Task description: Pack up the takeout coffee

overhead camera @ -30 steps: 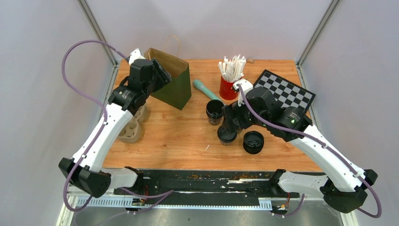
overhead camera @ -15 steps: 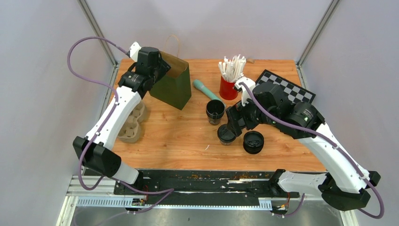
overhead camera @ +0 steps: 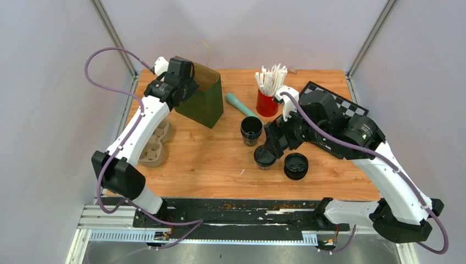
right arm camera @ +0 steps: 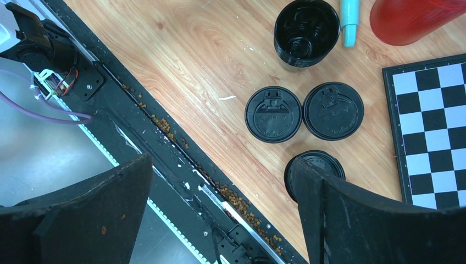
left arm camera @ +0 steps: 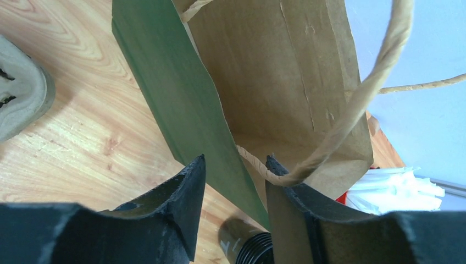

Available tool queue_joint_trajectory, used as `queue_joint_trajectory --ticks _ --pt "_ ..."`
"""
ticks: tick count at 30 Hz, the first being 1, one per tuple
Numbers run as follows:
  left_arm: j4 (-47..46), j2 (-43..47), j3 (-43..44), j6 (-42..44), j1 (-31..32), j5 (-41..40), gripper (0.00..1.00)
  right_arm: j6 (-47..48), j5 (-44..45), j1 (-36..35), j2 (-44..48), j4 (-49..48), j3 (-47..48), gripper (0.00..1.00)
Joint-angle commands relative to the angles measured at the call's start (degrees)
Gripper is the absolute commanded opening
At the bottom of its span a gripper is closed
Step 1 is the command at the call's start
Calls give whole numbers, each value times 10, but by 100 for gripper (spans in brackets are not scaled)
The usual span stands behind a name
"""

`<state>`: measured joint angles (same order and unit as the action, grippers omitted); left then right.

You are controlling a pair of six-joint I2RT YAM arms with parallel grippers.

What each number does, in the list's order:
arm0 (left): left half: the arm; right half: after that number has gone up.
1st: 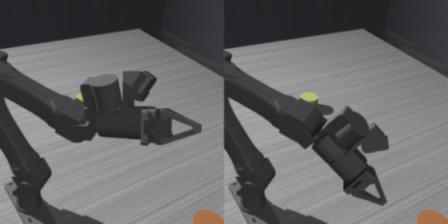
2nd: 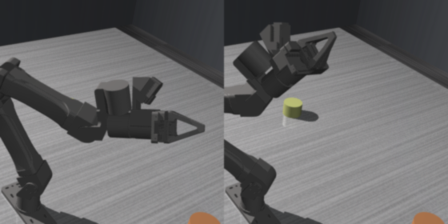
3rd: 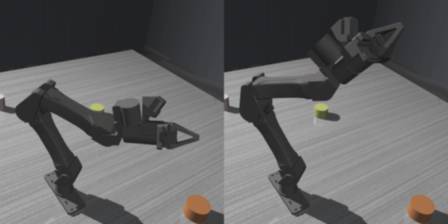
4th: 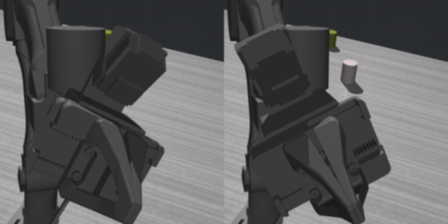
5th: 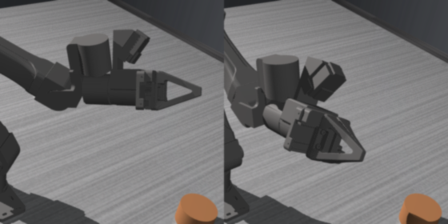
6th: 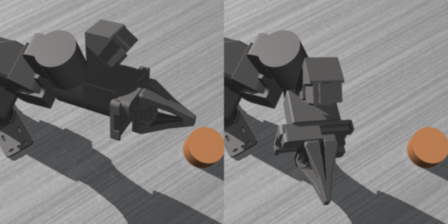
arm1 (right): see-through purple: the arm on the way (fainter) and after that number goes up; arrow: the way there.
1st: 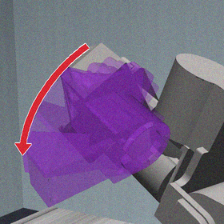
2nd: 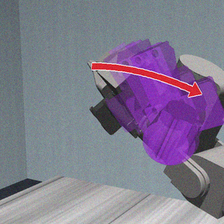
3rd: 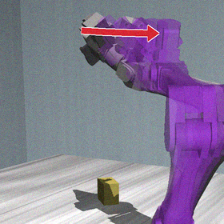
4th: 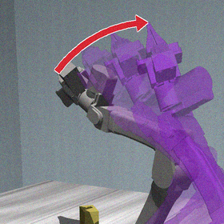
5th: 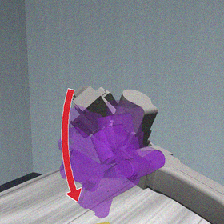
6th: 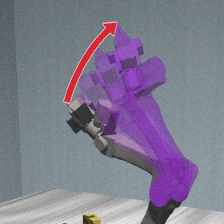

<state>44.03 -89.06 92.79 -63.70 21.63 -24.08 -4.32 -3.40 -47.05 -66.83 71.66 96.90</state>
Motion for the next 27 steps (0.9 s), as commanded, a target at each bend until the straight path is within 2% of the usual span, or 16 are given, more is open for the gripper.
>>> queue_joint_trajectory --ticks 1,5,10,13,17,21,24,27 --pt "-5 1 9 -13 0 -14 48 4 -10 1 -3 6 19 96" --pt "4 -5 21 14 0 0 35 1 -14 1 -8 5 28 97" --pt "33 7 43 64 0 26 8 1 -10 1 -10 3 40 97" --pt "56 25 51 93 0 55 0 -6 -9 1 -15 6 50 97" --pt "108 56 62 142 0 113 0 -17 -6 1 -22 13 65 96" --pt "164 105 35 192 0 187 0 -23 12 1 -28 12 75 97" --pt "209 149 2 221 0 209 0 -34 66 1 -33 6 70 98" --pt "170 209 -65 245 0 280 0 -36 98 1 -51 2 93 98"
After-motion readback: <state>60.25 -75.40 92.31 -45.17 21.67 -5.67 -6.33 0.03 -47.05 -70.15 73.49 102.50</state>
